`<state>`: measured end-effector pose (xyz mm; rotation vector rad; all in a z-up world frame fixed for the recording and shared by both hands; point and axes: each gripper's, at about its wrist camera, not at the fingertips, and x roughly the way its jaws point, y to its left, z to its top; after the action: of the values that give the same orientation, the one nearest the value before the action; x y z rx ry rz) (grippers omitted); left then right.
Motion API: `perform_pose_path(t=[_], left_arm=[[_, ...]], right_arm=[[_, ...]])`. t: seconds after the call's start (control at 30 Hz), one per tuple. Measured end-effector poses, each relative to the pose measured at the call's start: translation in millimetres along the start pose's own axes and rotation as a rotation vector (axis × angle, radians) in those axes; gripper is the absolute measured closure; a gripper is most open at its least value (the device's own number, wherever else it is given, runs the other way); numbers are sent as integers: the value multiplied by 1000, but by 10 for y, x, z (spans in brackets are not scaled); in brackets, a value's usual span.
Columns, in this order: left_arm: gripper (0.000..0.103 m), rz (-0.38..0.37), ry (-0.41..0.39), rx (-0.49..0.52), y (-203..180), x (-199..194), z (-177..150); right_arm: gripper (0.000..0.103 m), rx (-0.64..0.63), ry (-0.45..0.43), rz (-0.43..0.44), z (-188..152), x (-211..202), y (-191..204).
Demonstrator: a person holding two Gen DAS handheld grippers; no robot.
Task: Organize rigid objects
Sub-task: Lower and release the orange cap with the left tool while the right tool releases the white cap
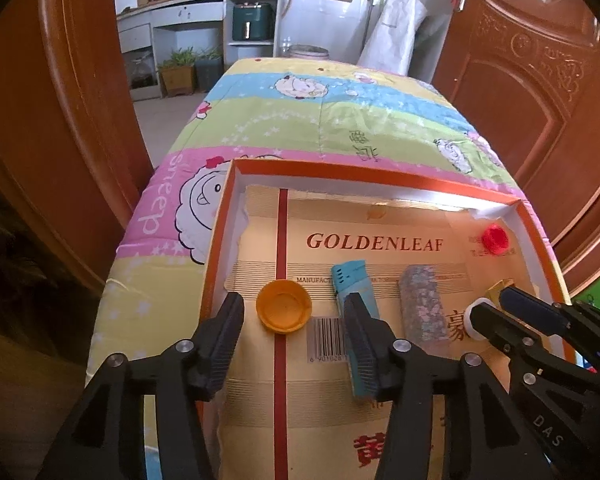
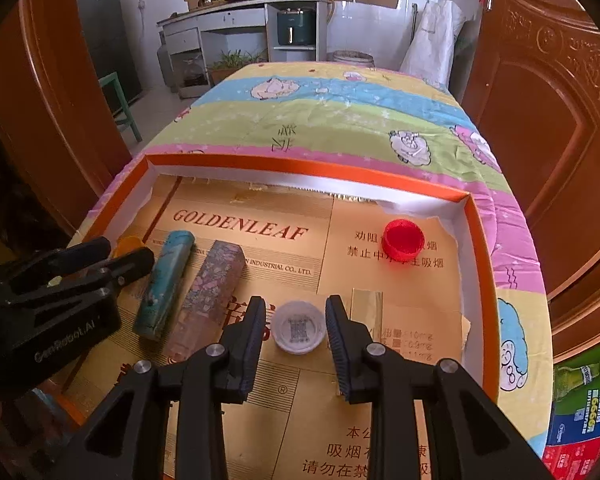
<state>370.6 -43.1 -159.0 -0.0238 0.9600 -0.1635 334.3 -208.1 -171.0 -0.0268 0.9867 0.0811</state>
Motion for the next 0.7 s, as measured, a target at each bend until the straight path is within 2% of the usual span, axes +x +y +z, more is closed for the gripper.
perform_pose_path(t=[0.3, 0.7], left_arm=[[49, -1, -23, -14, 35, -224, -17], [49, -19, -44, -32, 22, -644, -194]], right_arm=[[72, 13, -16, -1, -7, -165, 10], [72, 37, -48, -4, -128, -616, -25]])
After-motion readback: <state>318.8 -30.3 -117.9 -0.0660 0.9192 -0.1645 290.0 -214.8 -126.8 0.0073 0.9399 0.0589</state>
